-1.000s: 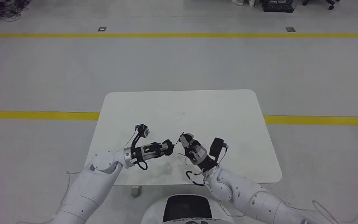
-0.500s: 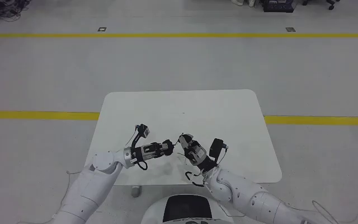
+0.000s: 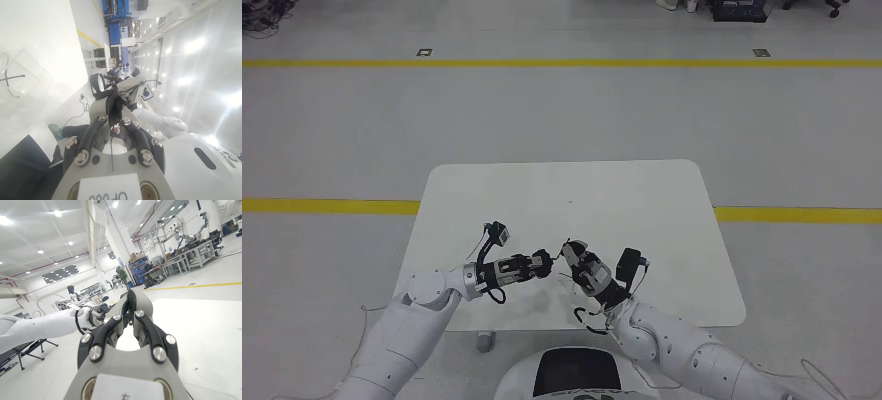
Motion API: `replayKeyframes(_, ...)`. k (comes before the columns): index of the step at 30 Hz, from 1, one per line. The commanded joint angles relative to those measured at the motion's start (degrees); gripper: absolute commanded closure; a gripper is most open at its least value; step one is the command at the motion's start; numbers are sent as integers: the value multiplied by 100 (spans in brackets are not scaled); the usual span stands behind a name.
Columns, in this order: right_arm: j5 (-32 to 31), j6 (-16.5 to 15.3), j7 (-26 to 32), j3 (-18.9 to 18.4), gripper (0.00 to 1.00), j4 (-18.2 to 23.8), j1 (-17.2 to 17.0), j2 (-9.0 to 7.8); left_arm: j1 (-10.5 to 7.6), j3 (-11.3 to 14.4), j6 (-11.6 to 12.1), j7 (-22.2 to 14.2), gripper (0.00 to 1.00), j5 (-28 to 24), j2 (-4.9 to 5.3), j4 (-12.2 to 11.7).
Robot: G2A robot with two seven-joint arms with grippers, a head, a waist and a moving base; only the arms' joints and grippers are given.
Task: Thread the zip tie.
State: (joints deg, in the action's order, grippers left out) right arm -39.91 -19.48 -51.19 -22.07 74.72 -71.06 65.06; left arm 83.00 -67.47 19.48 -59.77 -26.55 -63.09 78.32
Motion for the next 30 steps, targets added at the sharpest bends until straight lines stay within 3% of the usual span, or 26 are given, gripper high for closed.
replayKeyframes(1, -6, 0, 16, -12, 100, -7, -1, 6, 0, 0, 0, 0, 100, 0, 0, 0)
replayKeyframes(30, -78, 0, -1, -74, 100, -83, -3, 69, 0, 0, 0, 0, 100, 0, 0, 0)
